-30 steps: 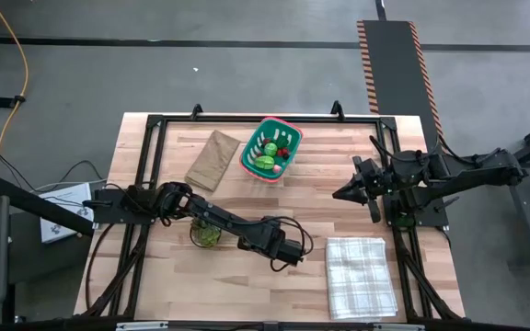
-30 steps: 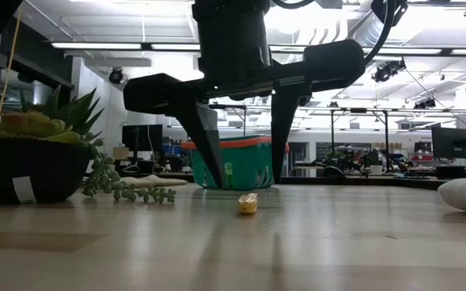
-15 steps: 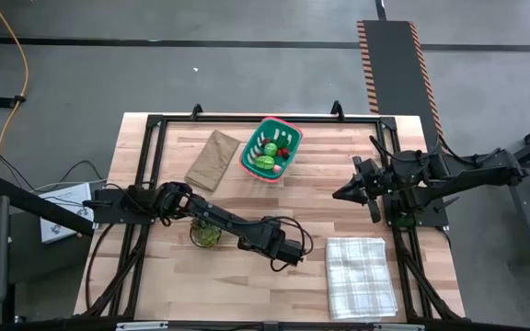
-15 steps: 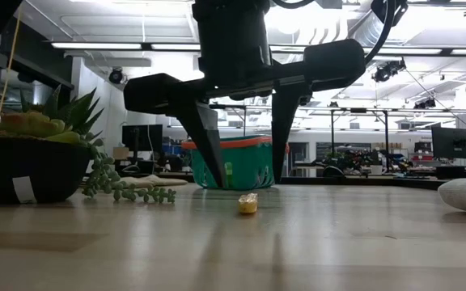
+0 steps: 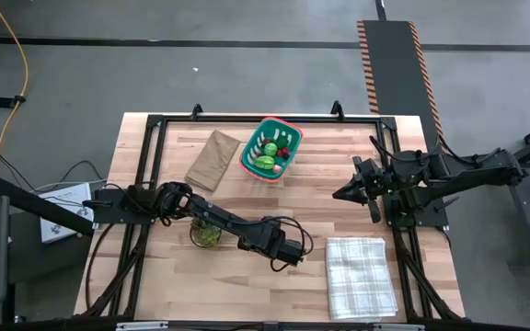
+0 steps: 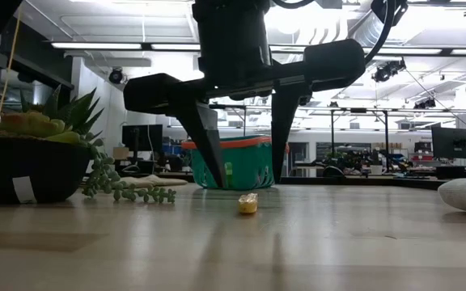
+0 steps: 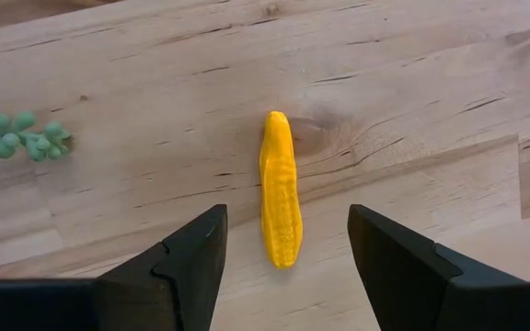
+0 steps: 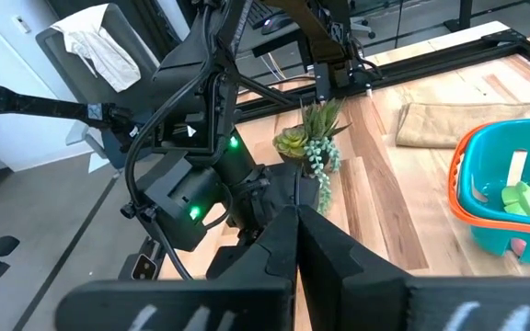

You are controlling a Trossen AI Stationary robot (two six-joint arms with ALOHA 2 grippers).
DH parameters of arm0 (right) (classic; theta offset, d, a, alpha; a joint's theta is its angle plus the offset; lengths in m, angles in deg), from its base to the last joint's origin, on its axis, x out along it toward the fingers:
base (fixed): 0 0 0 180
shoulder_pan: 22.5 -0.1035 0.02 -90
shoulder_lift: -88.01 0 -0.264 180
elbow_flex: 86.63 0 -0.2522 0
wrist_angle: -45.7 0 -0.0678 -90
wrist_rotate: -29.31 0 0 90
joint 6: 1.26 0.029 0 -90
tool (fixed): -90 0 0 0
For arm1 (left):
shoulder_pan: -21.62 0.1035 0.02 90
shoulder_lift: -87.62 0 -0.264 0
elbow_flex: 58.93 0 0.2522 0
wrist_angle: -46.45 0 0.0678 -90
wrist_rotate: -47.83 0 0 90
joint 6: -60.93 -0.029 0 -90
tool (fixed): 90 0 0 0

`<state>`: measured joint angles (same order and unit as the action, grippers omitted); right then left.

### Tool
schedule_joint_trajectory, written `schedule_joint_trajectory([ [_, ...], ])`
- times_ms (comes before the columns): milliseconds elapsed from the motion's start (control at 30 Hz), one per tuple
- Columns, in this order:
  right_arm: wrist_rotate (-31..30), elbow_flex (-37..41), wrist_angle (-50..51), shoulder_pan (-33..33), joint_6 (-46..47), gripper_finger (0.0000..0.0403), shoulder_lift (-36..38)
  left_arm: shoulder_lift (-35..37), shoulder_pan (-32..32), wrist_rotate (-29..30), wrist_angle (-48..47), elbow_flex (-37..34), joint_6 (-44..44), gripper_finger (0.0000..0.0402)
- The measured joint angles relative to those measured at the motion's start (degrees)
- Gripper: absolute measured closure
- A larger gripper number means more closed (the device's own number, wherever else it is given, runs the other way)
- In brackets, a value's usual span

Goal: Pick and placing Produce into tupperware
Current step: Put the yellow corn in the green basket

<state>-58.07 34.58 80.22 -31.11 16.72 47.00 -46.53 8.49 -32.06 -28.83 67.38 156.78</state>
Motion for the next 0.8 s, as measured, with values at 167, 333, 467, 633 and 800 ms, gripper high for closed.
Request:
schedule_joint_trajectory([
  [167,0.0,0.0,0.0,0.0,0.0,0.0402,0.0,0.0,0.0,0.0,0.0,0.0,0.0,0.0186],
  [333,0.0,0.0,0.0,0.0,0.0,0.0402,0.0,0.0,0.0,0.0,-0.1,0.0,0.0,0.0186],
  [467,0.0,0.0,0.0,0.0,-0.5,0.0402,0.0,0.0,0.0,0.0,-0.7,0.0,-0.1,0.0186],
  [633,0.0,0.0,0.0,0.0,-1.1,0.0402,0.0,0.0,0.0,0.9,-1.9,0.0,-0.2,0.0186],
  [800,0.0,0.0,0.0,0.0,-1.5,0.0402,0.0,0.0,0.0,1.1,-1.7,0.0,-1.0,0.0186],
])
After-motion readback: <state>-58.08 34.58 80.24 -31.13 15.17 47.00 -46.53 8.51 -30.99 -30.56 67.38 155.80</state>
